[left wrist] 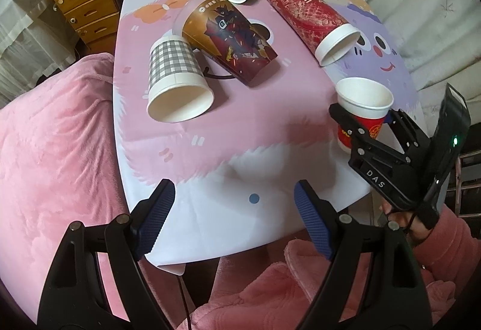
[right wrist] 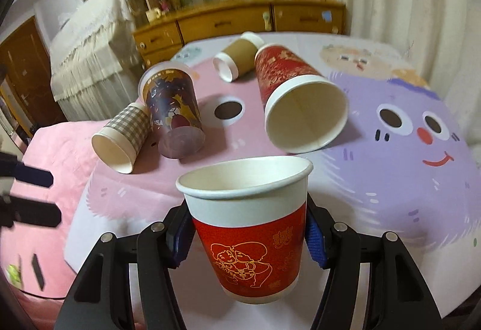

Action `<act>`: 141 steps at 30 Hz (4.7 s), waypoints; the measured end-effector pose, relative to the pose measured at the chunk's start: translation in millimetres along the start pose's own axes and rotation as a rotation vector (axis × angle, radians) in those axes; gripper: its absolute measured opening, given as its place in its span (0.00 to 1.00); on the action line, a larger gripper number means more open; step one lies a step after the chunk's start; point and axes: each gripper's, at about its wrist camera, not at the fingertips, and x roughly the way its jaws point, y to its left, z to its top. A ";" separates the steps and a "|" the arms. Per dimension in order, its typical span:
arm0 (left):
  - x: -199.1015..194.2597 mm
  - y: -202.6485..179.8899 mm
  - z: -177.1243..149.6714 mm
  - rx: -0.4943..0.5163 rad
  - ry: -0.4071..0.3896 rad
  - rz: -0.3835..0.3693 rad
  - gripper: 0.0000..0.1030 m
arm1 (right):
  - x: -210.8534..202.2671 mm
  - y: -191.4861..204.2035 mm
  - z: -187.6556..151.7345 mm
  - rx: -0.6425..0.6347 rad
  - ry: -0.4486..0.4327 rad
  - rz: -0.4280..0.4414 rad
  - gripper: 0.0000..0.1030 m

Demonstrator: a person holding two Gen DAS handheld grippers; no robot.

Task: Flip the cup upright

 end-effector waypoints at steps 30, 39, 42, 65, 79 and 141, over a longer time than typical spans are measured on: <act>-15.2 -14.0 -28.1 -0.133 -0.078 0.048 0.77 | -17.3 -25.6 -65.0 0.068 -0.069 -0.049 0.89; -23.5 -29.9 -26.3 -0.250 -0.115 0.022 0.77 | -25.9 -29.3 -56.3 -0.010 0.117 0.043 0.93; -25.8 -41.4 -23.3 -0.281 -0.122 0.057 0.77 | -27.6 -33.8 -53.7 -0.016 0.251 0.099 0.93; -95.8 -109.7 -9.5 -0.183 -0.196 0.109 0.76 | -125.0 -87.7 -15.3 0.091 0.698 0.068 0.93; -144.9 -160.1 -32.2 -0.166 -0.291 0.231 0.77 | -213.9 -86.4 36.0 0.205 0.458 0.056 0.98; -152.2 -183.9 -60.3 -0.189 -0.396 0.230 0.99 | -283.3 -83.5 41.3 0.141 0.152 -0.062 1.00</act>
